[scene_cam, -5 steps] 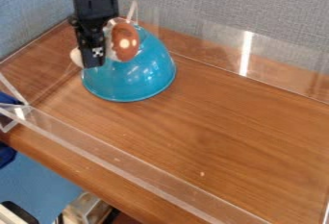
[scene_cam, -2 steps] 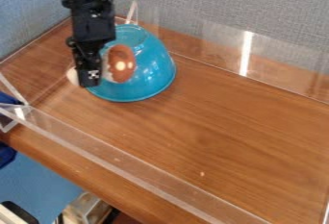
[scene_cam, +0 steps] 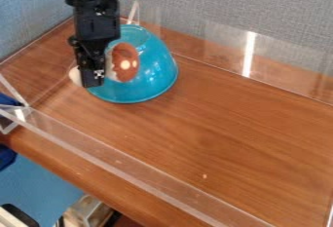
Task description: Put the mushroom in the blue bowl
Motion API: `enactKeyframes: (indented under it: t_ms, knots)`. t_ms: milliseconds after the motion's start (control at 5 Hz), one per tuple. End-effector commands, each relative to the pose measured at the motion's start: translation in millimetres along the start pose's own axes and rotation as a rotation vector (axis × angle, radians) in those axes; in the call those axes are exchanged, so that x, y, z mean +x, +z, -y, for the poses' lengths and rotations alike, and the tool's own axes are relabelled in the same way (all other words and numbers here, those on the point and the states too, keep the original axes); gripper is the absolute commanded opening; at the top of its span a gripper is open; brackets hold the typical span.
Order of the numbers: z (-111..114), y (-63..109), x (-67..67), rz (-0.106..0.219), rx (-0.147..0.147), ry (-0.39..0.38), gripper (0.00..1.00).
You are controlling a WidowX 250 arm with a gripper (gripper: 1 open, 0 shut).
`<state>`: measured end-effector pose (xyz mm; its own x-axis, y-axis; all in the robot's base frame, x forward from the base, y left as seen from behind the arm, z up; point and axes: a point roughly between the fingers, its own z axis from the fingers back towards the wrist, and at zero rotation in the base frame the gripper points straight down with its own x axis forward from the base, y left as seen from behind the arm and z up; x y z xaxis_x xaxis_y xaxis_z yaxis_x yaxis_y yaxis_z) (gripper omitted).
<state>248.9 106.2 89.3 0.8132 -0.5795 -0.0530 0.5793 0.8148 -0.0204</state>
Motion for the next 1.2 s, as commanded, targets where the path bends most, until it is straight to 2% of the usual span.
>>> enactKeyframes:
  t_ms: [0,200,400,800,1000]
  knots:
    - [-11.8,5.2,-4.0,0.011,0.026,0.059,0.00]
    - [-16.6,18.2,-2.2,0.015,0.028,0.120,0.00]
    - [-16.6,39.3,2.9,0.027,0.053,0.153,0.00]
    - [-12.3,56.2,30.6,0.038,0.073,0.163,0.00]
    - [-6.8,56.2,49.5,0.035,0.075,0.149,0.00]
